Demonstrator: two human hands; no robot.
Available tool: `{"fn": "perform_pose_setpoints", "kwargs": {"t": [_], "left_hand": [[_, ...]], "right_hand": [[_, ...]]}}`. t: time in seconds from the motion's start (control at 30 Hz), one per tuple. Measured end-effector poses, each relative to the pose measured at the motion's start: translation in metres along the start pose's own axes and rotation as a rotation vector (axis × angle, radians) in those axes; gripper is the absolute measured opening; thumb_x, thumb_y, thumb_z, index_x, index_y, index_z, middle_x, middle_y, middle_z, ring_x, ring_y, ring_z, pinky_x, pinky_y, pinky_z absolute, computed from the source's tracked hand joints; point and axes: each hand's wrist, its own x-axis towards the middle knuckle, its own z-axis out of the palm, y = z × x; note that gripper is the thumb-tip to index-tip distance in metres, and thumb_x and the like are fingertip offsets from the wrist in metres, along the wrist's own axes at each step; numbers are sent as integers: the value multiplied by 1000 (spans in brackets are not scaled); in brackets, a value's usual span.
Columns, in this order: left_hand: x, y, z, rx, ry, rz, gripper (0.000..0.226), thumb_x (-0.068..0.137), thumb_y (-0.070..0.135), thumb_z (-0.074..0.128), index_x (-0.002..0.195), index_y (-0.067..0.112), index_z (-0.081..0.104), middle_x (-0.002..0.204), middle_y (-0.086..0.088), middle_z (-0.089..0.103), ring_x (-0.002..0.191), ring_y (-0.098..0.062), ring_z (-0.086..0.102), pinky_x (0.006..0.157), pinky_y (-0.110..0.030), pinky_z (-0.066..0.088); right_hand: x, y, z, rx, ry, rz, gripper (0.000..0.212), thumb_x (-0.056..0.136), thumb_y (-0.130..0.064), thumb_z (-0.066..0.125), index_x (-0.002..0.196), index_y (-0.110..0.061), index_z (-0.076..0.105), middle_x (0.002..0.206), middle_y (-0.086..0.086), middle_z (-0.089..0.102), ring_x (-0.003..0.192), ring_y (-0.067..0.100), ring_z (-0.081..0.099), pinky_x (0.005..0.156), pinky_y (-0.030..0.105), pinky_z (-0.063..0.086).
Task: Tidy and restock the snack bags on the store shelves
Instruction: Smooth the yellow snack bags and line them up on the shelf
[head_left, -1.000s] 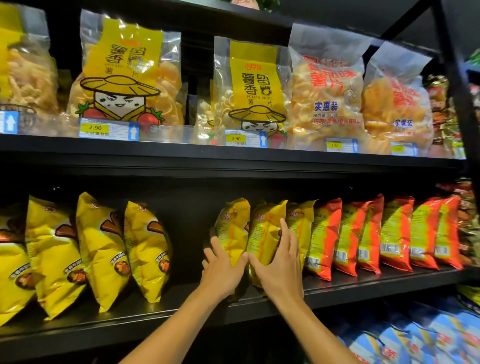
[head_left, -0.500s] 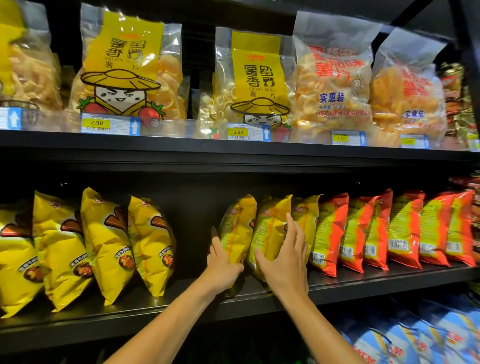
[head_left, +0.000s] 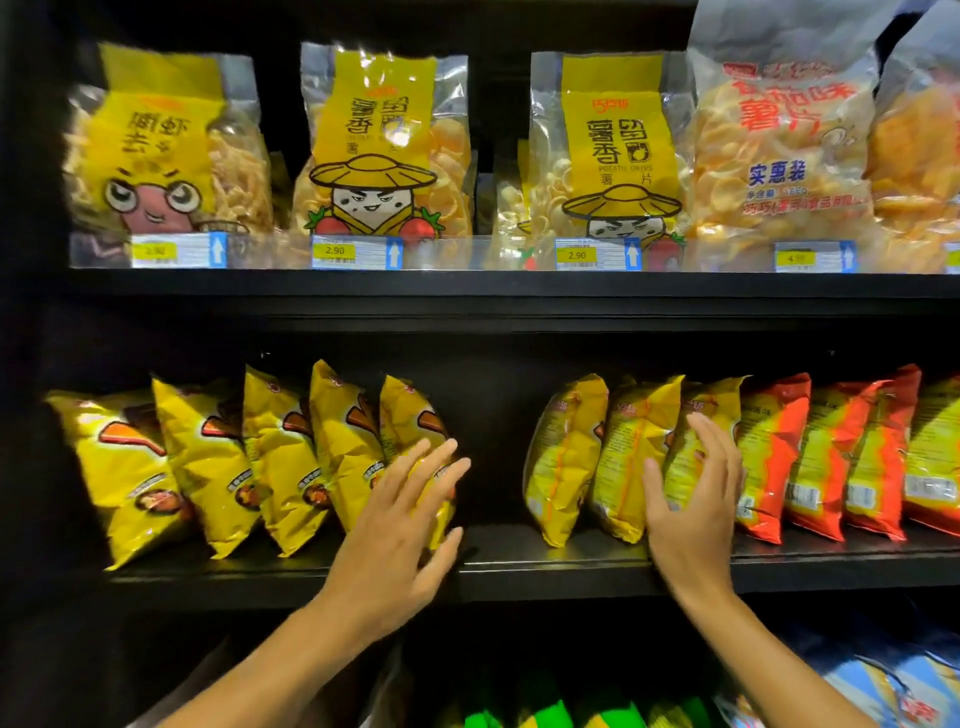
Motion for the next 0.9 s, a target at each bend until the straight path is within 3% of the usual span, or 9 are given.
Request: {"fn": "perform_pose_setpoints", "kwargs": {"t": [0.1,0.17,0.23,0.37,0.43,0.5,0.63,0.77,0.9], "left_hand": [[-57,-58,-25,158,-8,-9,60,104,45,41,159,23,35,169,7,22,158,-20,18,122,-44,26],[-79,-81,-32,218,-17,-50,57,105,46,37,157,22,40,169,6,25,157,-20,20,120,-46,29],[-87,-89,-30,271,-24,-45,55,107,46,33,155,21,44,168,6,29,157,-20,22,120,-45,29],[-89,-90,-21,306,16,-34,52,109,46,30,151,22,50,164,7,36,155,-16,26,119,-40,32],[-90,-92,-20,289,44,-26,51,109,45,31,150,23,50,163,8,38,154,-13,28,119,-37,34],[-91,-92,-20,287,63,-9,49,109,43,33,150,23,51,163,9,38,154,-13,30,119,-35,34],[-91,-93,-20,270,64,5,49,109,41,32,151,23,50,162,8,39,154,-12,30,118,-34,34],[-92,-93,-21,243,45,33,49,110,40,30,151,23,49,163,8,38,154,-12,29,118,-34,35],[-89,-88,-30,151,23,2,48,108,39,35,152,24,48,164,9,37,154,-10,27,116,-39,38]], "right_hand": [[-10,-26,3,49,-102,-184,56,92,-15,65,145,-8,49,148,1,47,141,17,42,120,42,35],[-19,-57,18,129,-299,-262,55,93,-16,67,144,-15,50,144,-9,49,138,9,45,117,31,37],[-29,-88,45,159,-550,-265,55,96,-21,70,147,-25,48,145,-14,48,138,6,46,114,32,43],[-44,-129,111,-46,-769,-9,90,95,-46,69,163,-31,12,168,-7,18,153,14,24,120,38,37],[-46,-140,135,-125,-827,202,107,90,-55,71,164,-25,-1,169,3,15,153,26,27,116,44,39],[-51,-143,150,-209,-864,295,108,88,-56,72,163,-19,2,162,8,28,144,32,41,109,46,44],[-59,-130,155,-317,-795,297,80,93,-49,70,154,-25,25,142,6,56,128,35,56,102,50,50],[-54,-127,132,-228,-721,257,87,91,-46,73,159,-34,20,140,-1,59,127,28,58,103,51,52],[-50,-139,83,-148,-637,195,88,89,-45,75,160,-38,23,138,-10,60,125,18,60,102,44,54]]}}
